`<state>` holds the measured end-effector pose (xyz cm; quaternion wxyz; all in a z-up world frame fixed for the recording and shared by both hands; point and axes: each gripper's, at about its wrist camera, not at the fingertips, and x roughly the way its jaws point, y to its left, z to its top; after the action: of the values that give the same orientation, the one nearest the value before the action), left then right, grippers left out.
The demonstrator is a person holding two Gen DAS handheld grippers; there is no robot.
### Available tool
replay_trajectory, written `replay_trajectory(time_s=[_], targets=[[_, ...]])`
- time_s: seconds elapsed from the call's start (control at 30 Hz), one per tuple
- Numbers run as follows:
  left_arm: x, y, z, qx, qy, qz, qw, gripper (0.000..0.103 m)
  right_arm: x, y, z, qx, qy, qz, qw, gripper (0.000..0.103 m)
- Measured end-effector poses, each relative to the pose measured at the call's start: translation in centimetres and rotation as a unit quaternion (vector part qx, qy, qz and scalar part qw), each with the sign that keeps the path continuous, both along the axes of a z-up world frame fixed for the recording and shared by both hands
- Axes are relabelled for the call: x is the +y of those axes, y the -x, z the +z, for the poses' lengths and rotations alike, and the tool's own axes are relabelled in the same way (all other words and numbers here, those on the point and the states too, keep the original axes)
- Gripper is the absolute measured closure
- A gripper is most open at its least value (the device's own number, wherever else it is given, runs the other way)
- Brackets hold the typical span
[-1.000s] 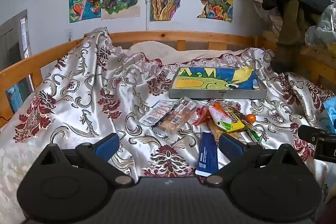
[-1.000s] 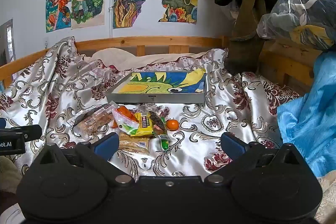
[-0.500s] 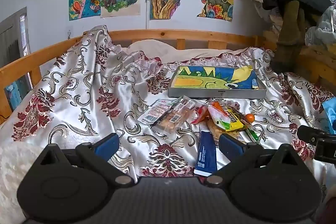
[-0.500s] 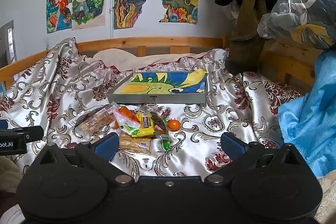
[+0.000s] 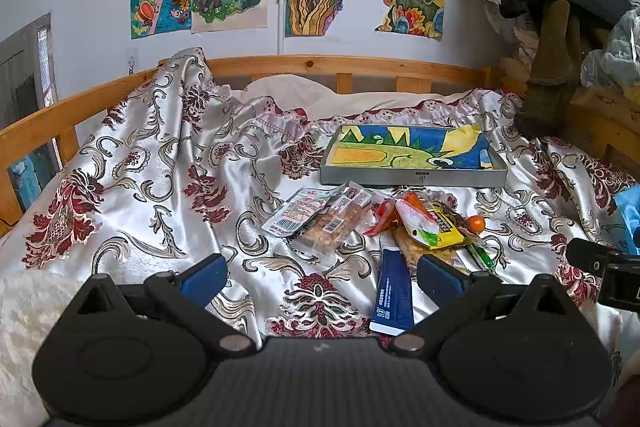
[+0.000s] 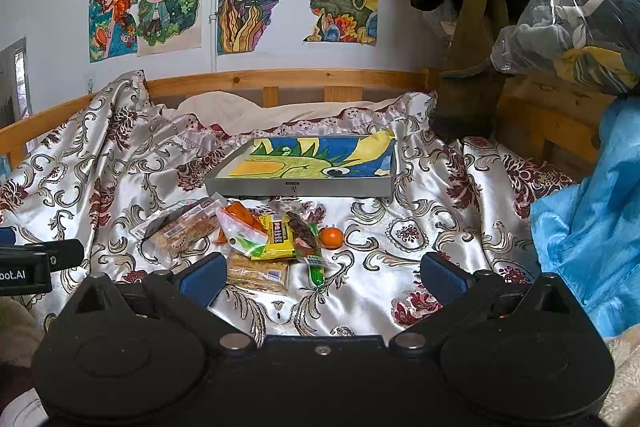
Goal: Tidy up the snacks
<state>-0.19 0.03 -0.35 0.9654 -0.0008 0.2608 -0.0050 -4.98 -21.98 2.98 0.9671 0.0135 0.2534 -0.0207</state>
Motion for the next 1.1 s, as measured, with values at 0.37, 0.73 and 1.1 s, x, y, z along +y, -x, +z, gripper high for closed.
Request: replay_trajectory(time_s=[0.37,0.73,1.1], targets=[[0.04,-0.01,0.02,0.001,0.0,0.0,1.0,0.0,0.05,0.1,-0.24,0.0,0.0,0.001,1.0,0.001],[0.04,-0.06,0.05,0.002,-0.001,0.0,1.0,0.0,0.0,0.08,-0.19,0.001,0.0,0.002,1.0,0.001],[0.01,-0.06,0.04,0.002,-0.002,0.0,1.0,0.0,0.0,0.06,-0.26,0.002,0.0,0.002,1.0,0.001]])
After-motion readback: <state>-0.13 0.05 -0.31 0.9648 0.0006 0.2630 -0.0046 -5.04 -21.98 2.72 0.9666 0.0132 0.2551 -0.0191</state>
